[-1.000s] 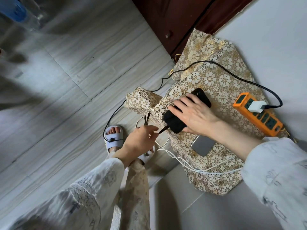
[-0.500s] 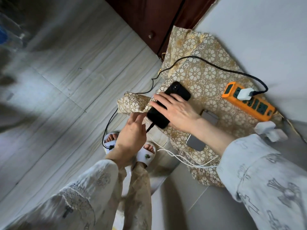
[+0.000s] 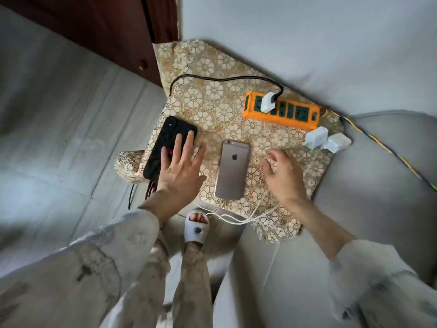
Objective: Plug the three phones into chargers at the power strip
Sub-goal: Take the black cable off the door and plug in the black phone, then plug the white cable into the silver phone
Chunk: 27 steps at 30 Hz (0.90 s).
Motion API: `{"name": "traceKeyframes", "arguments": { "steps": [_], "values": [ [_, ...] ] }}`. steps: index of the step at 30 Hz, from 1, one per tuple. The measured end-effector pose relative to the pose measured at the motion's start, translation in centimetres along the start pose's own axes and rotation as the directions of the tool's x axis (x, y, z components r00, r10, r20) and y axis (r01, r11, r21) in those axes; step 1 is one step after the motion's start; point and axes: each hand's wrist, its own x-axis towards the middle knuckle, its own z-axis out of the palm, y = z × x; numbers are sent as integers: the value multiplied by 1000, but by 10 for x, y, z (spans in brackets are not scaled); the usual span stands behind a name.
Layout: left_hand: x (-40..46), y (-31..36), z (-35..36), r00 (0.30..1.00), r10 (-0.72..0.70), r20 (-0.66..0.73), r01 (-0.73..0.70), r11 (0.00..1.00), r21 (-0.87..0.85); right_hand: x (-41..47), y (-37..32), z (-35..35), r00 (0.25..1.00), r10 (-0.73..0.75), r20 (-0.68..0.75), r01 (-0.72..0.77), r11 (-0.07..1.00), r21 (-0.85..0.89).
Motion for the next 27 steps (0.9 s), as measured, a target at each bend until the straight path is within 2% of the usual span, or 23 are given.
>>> {"name": "traceKeyframes", "arguments": {
  "steps": [3, 5, 7, 8, 9, 11, 12, 13, 14, 16, 18, 19, 20, 21, 23, 24, 25, 27],
  "values": [
    [26, 9, -6, 998, -41, 48, 37, 997, 73, 17, 32, -12, 929, 358, -98, -339, 926, 163],
    [36, 12, -5, 990, -105, 90, 97, 991, 88, 32, 45, -16, 855, 517, -49, -495, 841, 219],
    [38, 16, -2, 984, -149, 96, 137, 983, 125, 43, 51, -16, 787, 616, 31, -607, 765, 215],
    [37, 18, -1, 983, -162, 92, 150, 981, 126, 49, 52, -16, 744, 665, 68, -655, 704, 275],
    [38, 20, 0, 981, -169, 91, 158, 980, 123, 55, 53, -16, 694, 709, 121, -687, 604, 405],
    [38, 21, 1, 979, -181, 95, 168, 977, 130, 65, 52, -18, 589, 756, 285, -668, 257, 698],
    [39, 20, 1, 977, -188, 98, 174, 975, 135, 68, 50, -20, 540, 765, 351, -632, 93, 769],
    [39, 20, 0, 976, -193, 101, 178, 974, 142, 71, 50, -22, 496, 778, 386, -598, -16, 801],
    [39, 20, 0, 975, -196, 104, 179, 973, 148, 72, 51, -23, 463, 794, 394, -589, -57, 806],
    [39, 20, 0, 973, -204, 109, 185, 970, 158, 71, 52, -25, 424, 835, 351, -641, 3, 767],
    [39, 21, -1, 970, -214, 114, 193, 966, 173, 66, 51, -29, 454, 845, 282, -671, 116, 732],
    [39, 21, -1, 969, -217, 117, 194, 964, 181, 63, 50, -32, 496, 832, 251, -666, 179, 724],
    [39, 22, -1, 968, -219, 122, 194, 963, 187, 60, 49, -37, 571, 796, 200, -643, 282, 713],
    [39, 22, -1, 967, -222, 128, 196, 962, 193, 56, 49, -42, 669, 731, 134, -604, 429, 672],
    [39, 22, -1, 964, -230, 133, 200, 958, 204, 55, 46, -57, 861, 508, 27, -464, 762, 451],
    [39, 22, -1, 963, -231, 135, 200, 956, 213, 57, 44, -64, 919, 394, 10, -377, 872, 313],
    [39, 23, -1, 962, -234, 139, 201, 955, 219, 62, 43, -71, 951, 311, 4, -305, 932, 195],
    [39, 23, -2, 961, -238, 142, 203, 954, 221, 75, 41, -78, 977, 211, -2, -211, 975, 67]
  ]
}}
